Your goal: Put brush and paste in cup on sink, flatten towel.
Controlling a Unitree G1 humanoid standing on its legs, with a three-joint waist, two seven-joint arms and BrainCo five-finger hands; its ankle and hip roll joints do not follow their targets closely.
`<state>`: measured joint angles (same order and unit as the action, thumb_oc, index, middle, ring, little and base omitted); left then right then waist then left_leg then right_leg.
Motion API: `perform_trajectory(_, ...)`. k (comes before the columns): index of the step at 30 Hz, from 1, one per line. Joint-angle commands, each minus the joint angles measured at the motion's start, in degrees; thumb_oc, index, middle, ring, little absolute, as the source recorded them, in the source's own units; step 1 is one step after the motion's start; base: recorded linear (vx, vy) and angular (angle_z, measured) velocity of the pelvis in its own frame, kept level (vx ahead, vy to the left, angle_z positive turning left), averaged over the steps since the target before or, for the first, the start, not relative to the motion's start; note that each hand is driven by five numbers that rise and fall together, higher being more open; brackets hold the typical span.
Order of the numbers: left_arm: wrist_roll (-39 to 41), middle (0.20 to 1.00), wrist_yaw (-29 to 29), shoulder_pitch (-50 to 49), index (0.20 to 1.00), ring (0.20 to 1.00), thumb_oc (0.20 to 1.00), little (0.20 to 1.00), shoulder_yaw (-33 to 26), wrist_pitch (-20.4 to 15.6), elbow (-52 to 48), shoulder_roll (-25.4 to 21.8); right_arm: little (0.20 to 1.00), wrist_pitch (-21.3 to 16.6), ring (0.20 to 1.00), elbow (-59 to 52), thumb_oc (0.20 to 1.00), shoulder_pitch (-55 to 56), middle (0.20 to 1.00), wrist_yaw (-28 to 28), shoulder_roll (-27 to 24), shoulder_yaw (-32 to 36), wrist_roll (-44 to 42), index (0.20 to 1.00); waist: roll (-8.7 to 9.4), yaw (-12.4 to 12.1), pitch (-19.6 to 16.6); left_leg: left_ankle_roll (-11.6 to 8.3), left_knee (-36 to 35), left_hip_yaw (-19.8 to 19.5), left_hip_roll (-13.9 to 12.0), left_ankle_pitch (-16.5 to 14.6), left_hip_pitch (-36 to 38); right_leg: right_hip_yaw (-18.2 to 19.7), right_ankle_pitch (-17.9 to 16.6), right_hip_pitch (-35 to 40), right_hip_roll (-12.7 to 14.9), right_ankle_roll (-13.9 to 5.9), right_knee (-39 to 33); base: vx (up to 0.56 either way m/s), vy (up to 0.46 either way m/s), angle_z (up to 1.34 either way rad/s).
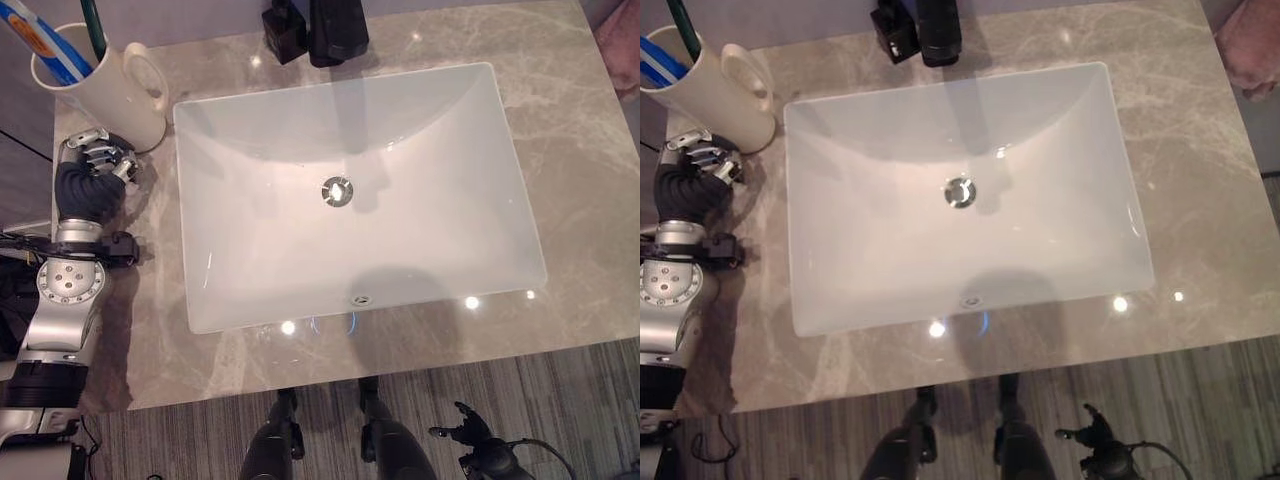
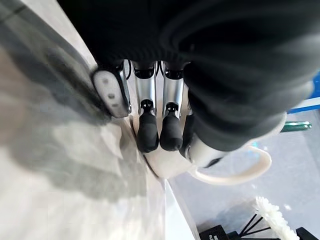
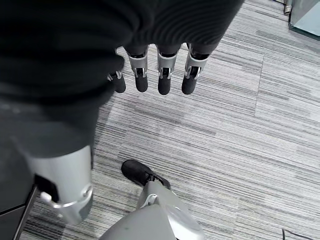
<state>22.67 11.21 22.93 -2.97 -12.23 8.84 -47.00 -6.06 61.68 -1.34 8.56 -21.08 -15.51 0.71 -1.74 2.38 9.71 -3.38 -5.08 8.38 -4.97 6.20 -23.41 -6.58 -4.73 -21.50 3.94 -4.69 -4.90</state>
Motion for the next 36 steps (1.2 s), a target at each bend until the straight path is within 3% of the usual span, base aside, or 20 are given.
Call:
perform_trajectory(1, 1.7, 0.200, 0.2, -0.1, 0.200, 0.200, 0.200, 0.200, 5.6, 2.1, 5.9, 0.0, 1.000, -0.1, 1.000, -1.0, 1.000, -0.5, 1.000, 0.6, -1.9, -2.1, -1.6, 1.000, 1.19, 1.9, -0.1, -1.17, 0.1, -3.0, 0.4, 0.0, 0.4, 2.5, -4.1, -2.0, 2.4, -2.99, -0.1, 0.00, 0.000, 0.00)
perform_trajectory(14, 3.0, 0.200, 2.0, 5.5, 0.200, 0.200, 0.200, 0.200, 8.1, 2.0, 10.1, 1.1, 1.000, -0.4, 1.000, -3.7, 1.000, 0.1, 1.000, 0.7, -2.5, -2.9, -1.7, 1.000, 1.76, 2.7, 0.1, -1.40, 0.1, -2.6, -0.2, 0.3, -0.5, 3.0, -4.5, -3.2, 1.8, -3.01, -0.1, 0.00, -0.002, -0.01)
perform_trajectory(36, 3.6, 0.200, 4.4, 21.0, 0.200, 0.200, 0.200, 0.200, 15.1, 2.7, 23.8, -3.8, 1.000, -0.9, 1.000, -4.7, 1.000, 1.0, 1.000, 0.5, -3.6, -4.1, -2.0, 1.000, 1.72, 4.4, 0.0, -1.62, 0.1, -2.2, -0.5, 0.7, -1.8, 3.6, -5.1, -4.9, 1.4, -3.11, -0.1, 0.00, -0.002, -0.02)
